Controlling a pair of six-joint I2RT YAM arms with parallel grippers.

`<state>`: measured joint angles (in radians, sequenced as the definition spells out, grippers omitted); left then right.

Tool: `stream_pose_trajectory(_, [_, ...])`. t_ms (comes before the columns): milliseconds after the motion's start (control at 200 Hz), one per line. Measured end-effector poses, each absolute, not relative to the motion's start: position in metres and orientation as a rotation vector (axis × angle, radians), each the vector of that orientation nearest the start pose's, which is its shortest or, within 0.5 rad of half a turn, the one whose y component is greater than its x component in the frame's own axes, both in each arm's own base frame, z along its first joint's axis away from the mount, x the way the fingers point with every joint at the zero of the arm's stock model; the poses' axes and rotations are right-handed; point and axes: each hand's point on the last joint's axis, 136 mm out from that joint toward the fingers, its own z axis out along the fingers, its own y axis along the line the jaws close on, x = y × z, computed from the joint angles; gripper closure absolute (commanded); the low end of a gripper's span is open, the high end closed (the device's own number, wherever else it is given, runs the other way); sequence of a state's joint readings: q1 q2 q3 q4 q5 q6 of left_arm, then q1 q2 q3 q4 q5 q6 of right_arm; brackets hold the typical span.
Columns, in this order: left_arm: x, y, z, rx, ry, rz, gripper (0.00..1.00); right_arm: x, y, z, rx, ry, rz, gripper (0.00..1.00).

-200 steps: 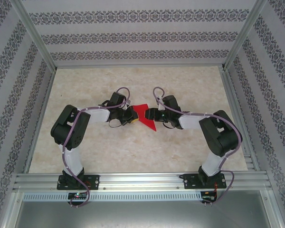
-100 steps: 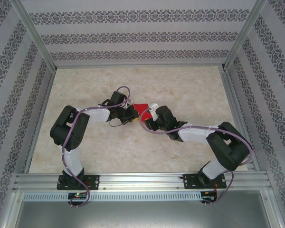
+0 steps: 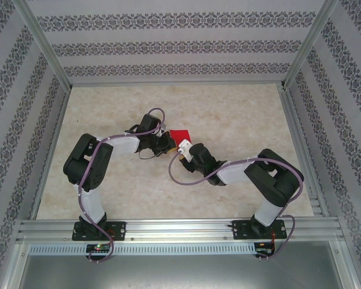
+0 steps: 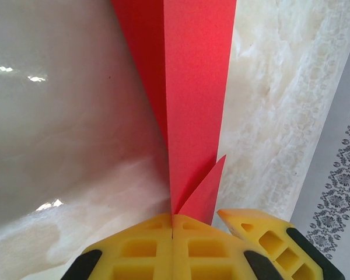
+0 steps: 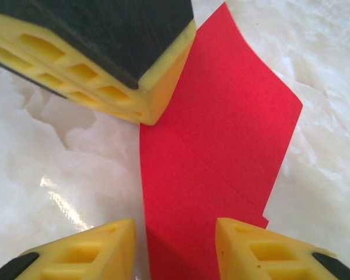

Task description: Fold a paper plane with a square sheet of paper (pick it up from the middle)

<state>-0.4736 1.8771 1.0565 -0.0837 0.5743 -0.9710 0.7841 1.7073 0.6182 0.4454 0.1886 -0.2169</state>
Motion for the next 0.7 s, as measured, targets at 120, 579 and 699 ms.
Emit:
stream_pose_trajectory(120, [0.353, -0.285, 0.055, -0.409, 2.735, -1.229, 0.96, 0.321, 0.273, 0.04, -0.966, 1.964, 0.097, 0.66])
stream_pose_trajectory(579, [0.354, -0.286, 0.057, -0.411, 2.739, -1.227, 0.96, 0.33, 0.282, 0.038, -0.994, 1.934, 0.061, 0.57])
stream_pose_trajectory(699, [0.354, -0.286, 0.059, -0.412, 2.74, -1.226, 0.96, 0.33, 0.286, 0.038, -1.009, 1.924, 0.049, 0.62])
